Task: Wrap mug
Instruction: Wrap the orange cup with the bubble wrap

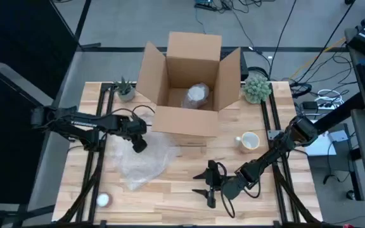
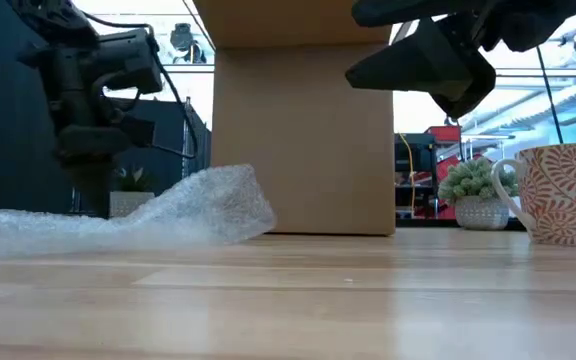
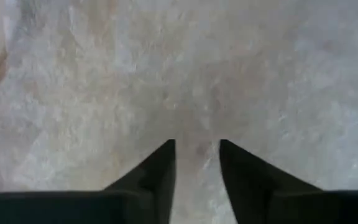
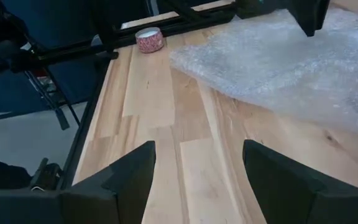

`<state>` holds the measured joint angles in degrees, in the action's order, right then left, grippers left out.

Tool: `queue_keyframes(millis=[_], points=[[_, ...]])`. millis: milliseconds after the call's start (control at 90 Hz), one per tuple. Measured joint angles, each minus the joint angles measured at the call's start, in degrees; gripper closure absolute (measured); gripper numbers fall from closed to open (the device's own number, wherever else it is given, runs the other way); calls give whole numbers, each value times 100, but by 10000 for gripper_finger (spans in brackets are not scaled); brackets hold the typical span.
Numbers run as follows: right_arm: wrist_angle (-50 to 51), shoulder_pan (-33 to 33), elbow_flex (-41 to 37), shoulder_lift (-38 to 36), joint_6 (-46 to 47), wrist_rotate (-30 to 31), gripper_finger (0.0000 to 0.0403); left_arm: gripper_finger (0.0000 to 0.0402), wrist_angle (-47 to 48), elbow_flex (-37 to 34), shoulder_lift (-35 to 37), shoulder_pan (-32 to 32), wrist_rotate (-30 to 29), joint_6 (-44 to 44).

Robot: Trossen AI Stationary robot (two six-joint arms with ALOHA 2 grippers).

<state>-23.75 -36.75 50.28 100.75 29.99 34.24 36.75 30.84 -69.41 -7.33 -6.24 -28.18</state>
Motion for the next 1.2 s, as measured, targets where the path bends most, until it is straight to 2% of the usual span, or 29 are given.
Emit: queue_keyframes(millis=[122, 256, 378, 556, 600, 744, 933, 1089, 1200], points=[[0, 0, 0, 0, -1, 2, 174, 233, -250, -127, 0, 0, 110, 0], [2, 0, 0, 0, 33, 0, 174, 231, -301, -225, 0, -3, 155, 0], [0, 0, 0, 0, 43, 2, 174, 268, -334, -228, 0, -3, 155, 7], [-11, -9, 0, -7, 39, -2, 174, 375, -337, -228, 7, -1, 222, 7], [32, -29, -2, -60, 45, -55, 174, 390, -335, -228, 25, 2, 269, 7], [550, -110, -4, -500, 517, -532, 175, 400, -332, -228, 44, 53, 321, 48], [1030, -172, 29, -1164, 612, -568, 187, 401, -275, 70, 114, 432, 323, 19], [1505, -103, 460, -1113, 207, -617, 198, 401, -254, 481, 185, 806, 321, -8], [1989, -154, 620, -883, 534, -1295, 204, 401, -264, 815, 195, 1073, 320, -149]])
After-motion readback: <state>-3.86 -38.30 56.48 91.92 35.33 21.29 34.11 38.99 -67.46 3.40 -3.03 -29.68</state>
